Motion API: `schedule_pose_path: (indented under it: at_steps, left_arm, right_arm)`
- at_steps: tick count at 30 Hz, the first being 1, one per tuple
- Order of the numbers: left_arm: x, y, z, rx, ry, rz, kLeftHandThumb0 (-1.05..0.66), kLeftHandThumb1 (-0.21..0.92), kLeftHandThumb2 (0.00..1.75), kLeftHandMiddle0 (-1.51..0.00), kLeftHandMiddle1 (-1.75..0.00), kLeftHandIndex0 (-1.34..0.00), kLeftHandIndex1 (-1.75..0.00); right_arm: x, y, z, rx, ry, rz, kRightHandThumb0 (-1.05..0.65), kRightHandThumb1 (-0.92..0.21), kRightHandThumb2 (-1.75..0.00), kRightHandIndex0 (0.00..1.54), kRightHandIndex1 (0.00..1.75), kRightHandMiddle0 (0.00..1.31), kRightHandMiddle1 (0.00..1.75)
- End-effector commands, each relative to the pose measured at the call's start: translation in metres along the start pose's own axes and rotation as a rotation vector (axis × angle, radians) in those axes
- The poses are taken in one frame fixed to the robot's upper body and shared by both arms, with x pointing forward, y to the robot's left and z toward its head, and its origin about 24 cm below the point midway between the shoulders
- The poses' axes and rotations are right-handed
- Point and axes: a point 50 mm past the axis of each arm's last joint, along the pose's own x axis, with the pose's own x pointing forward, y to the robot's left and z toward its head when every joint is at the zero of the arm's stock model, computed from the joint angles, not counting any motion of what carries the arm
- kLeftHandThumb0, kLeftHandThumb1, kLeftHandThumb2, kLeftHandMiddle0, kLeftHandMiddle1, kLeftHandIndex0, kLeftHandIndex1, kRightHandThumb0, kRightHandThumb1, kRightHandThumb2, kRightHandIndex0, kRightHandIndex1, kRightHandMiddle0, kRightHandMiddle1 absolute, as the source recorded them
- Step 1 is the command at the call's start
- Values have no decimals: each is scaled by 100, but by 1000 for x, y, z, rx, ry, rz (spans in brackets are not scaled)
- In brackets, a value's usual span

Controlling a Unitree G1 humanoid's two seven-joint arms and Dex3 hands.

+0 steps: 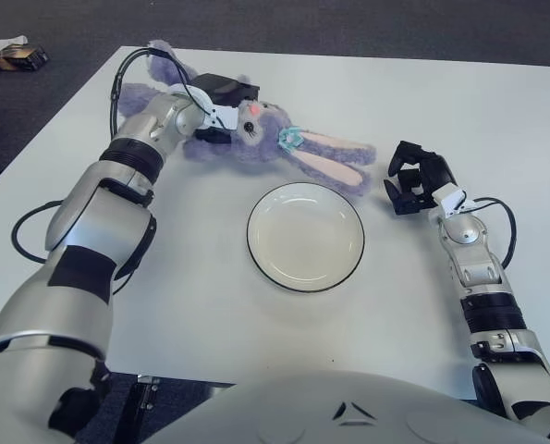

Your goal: Put the doll into the plate.

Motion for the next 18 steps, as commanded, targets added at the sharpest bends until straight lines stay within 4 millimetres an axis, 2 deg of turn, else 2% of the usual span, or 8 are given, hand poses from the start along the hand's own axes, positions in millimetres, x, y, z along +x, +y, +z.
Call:
schedule_pose_path:
  at_steps: [1, 10, 16, 18]
  left_arm:
    - [-3, 6, -4, 22, 15, 44, 0, -9, 174, -94, -163, -70, -175]
    - [-4, 15, -4, 61, 19, 117, 0, -10, 172, -97, -157, -70, -175]
    - [-10, 40, 4, 116, -10, 167, 0, -7, 169, -96, -156, -69, -175]
    - [-11, 44, 6, 128, -14, 180, 0, -5, 168, -92, -161, -67, -175]
  right_arm:
    - [-14, 13, -30, -9, 152, 66, -50, -28, -136, 121, 175, 65, 175]
    - [-14, 13, -31, -16, 157, 67, -49, -29, -135, 120, 175, 64, 175]
    - [-14, 12, -32, -15, 161, 68, -50, -28, -136, 121, 175, 64, 175]
    - [-13, 12, -32, -20, 164, 72, -50, -28, -136, 122, 175, 65, 175]
